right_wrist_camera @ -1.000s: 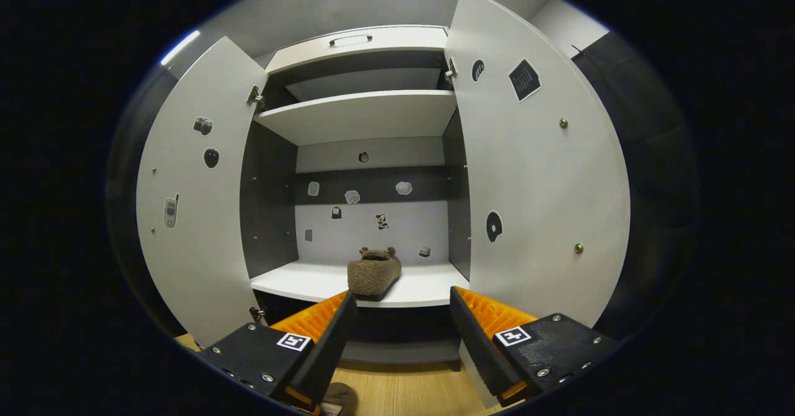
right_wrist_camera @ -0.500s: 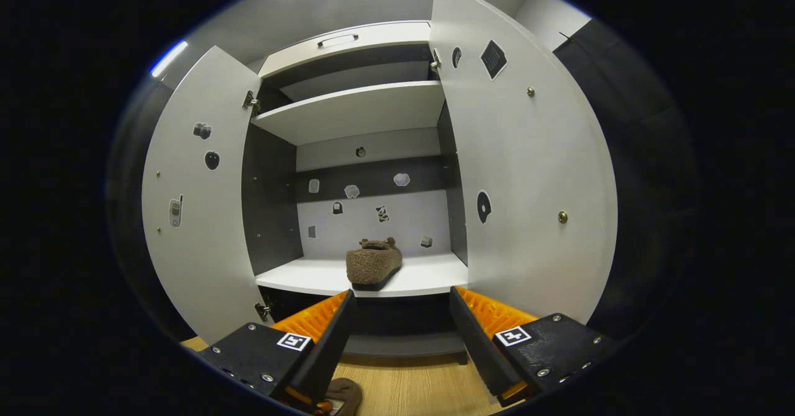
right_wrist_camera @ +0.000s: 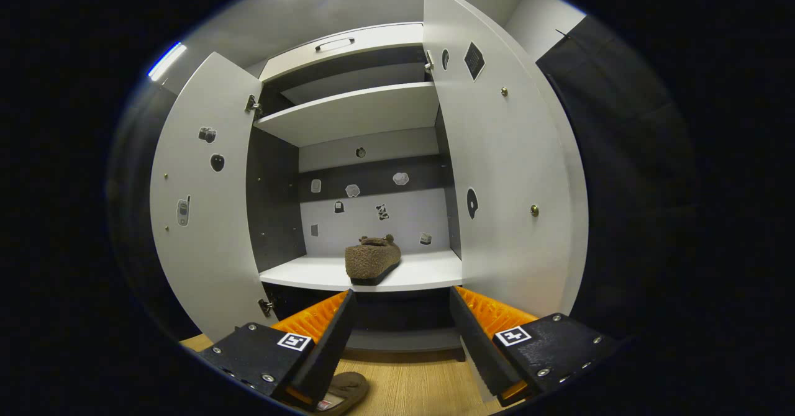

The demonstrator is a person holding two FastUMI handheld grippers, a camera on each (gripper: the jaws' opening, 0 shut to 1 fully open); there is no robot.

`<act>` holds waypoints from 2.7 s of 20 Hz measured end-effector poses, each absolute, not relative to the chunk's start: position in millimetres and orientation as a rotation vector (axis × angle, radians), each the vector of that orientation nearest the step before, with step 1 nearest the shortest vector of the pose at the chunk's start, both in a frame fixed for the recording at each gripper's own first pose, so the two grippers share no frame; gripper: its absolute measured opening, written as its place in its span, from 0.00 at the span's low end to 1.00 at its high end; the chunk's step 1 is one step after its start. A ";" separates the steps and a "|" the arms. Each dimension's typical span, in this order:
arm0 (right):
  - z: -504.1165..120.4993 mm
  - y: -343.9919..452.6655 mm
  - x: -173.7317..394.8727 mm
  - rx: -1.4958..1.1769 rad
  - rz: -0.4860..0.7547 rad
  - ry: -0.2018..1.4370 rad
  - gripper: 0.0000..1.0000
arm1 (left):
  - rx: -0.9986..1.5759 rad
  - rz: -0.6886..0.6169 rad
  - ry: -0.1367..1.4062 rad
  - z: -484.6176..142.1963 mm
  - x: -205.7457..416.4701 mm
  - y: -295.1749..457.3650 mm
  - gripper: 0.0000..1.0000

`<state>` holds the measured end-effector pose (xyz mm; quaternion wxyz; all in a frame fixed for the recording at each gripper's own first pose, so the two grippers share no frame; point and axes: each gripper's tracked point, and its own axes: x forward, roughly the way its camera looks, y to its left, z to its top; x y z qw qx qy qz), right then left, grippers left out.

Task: Grab one shoe with the right hand and put it into the shoe cabinet, grab the other shoe with the left hand and put it into the shoe cabinet; then close the right door with the right hand and the left door with the left hand.

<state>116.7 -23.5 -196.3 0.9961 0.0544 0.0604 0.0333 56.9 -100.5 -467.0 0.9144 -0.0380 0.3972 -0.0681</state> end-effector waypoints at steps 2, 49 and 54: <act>-189.9 -23.1 110.1 0.107 0.072 0.107 0.92 | -0.013 -0.140 0.757 -440.9 68.9 -99.3 0.07; -148.7 -95.5 59.4 0.100 0.009 0.043 0.92 | 0.014 0.038 0.453 -156.4 369.6 -30.3 0.13; -154.5 -97.2 58.6 0.118 0.003 0.052 0.92 | 0.035 0.046 0.319 -103.3 346.2 -31.1 0.32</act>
